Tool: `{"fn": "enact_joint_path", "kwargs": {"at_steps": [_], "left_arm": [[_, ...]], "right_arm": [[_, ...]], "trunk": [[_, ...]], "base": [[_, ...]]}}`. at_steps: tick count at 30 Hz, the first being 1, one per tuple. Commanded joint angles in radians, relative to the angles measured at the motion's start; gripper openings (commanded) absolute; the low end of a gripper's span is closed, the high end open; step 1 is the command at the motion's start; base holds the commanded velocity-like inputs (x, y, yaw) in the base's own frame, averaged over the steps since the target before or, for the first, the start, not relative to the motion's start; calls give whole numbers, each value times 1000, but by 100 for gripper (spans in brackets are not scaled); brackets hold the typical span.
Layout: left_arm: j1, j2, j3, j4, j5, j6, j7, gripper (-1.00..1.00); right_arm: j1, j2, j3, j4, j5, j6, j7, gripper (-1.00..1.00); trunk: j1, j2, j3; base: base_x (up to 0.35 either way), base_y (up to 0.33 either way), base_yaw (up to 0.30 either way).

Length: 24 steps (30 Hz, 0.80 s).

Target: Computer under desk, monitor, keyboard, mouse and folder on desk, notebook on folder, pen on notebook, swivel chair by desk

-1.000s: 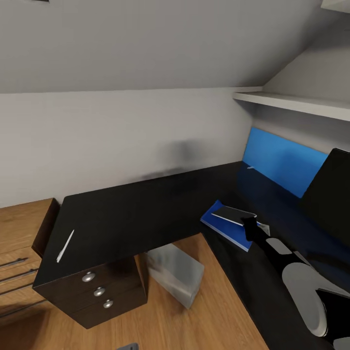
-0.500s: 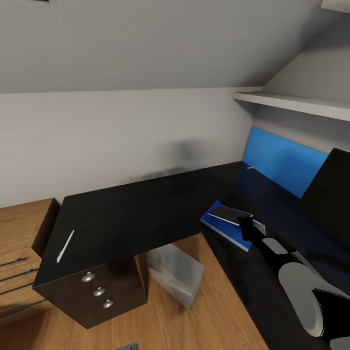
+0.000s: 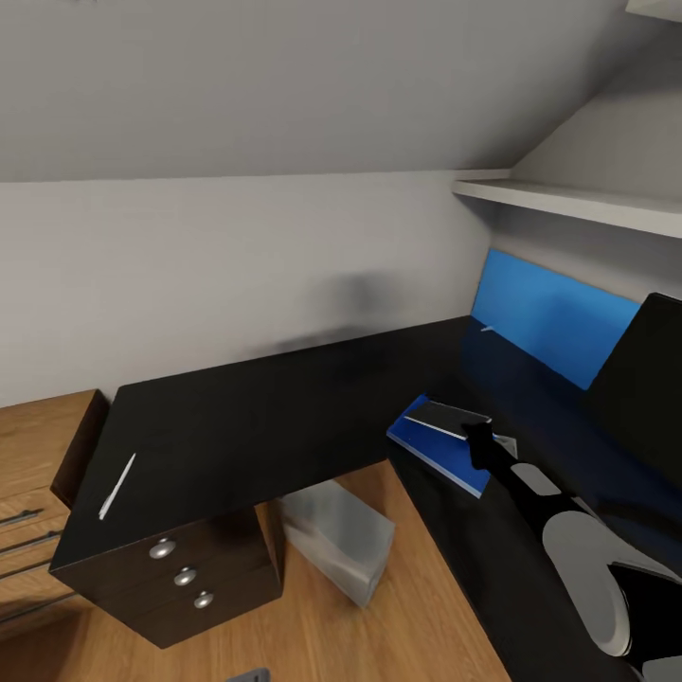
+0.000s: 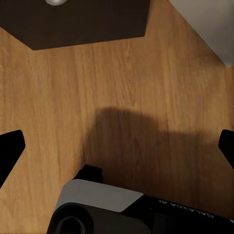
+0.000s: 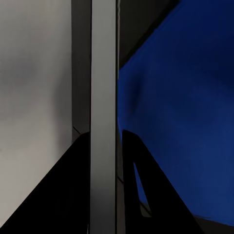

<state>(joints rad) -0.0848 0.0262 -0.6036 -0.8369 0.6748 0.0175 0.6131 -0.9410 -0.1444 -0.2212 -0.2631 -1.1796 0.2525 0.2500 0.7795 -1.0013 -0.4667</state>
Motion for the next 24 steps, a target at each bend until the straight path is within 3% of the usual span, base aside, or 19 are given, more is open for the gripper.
{"fn": "enact_joint_path", "kwargs": {"at_steps": [1,15,16,24], "left_arm": [[-1,1,-5,-2,5,2,8,100],[-1,1,-5,-2,5,2,8,100],[-1,1,-5,-2,5,2,8,100],[-1,1,-4,-1,5,2,8,100]], "right_arm": [[-1,0,-6,1,-6,7,5,-100],[-1,0,-6,0,-6,5,2,-100],[-1,0,-6,0,-6,5,1,100],[-1,0,-7,-1,-6,6,3,100]], "trunk": [[0,-1,-1],[0,-1,-1],[0,-1,-1],[0,-1,-1]], "base": [[18,-15,0],[2,-2,0],[0,0,0],[0,0,0]]}}
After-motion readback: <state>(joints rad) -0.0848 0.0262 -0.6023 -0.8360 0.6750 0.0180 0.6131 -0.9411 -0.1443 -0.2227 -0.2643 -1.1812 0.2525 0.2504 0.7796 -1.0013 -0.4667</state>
